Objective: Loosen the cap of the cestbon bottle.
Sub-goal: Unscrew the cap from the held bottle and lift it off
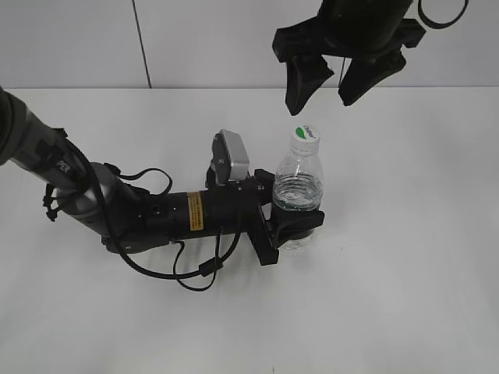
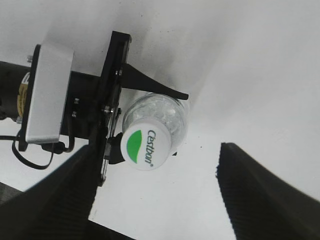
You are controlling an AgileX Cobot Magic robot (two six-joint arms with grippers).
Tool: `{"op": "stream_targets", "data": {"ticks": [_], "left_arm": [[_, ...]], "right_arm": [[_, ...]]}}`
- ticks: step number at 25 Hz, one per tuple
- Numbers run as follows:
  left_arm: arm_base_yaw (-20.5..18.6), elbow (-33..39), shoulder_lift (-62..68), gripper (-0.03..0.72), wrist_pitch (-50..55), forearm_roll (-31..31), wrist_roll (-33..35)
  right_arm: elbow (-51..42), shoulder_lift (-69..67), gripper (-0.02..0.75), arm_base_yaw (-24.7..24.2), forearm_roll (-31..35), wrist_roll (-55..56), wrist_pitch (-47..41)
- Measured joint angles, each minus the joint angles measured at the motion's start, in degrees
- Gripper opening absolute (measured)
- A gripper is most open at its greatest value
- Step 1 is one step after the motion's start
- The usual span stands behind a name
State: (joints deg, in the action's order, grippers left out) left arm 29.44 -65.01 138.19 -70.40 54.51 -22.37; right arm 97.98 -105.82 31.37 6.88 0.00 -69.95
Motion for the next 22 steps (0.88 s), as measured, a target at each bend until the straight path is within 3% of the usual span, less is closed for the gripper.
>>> {"op": "stream_targets", "data": {"ticks": [6, 22], "left_arm": [[0.00, 0.00, 0.00, 0.405, -0.05, 0.00, 0.00], [0.00, 0.00, 0.00, 0.405, -0.05, 0.12, -0.02]], "right_arm": [[0.00, 0.00, 0.567, 0.00, 1.27, 6.49, -0.04], [0.00, -3.94, 0.567, 0.00, 3.10, 4.09, -0.04]]}}
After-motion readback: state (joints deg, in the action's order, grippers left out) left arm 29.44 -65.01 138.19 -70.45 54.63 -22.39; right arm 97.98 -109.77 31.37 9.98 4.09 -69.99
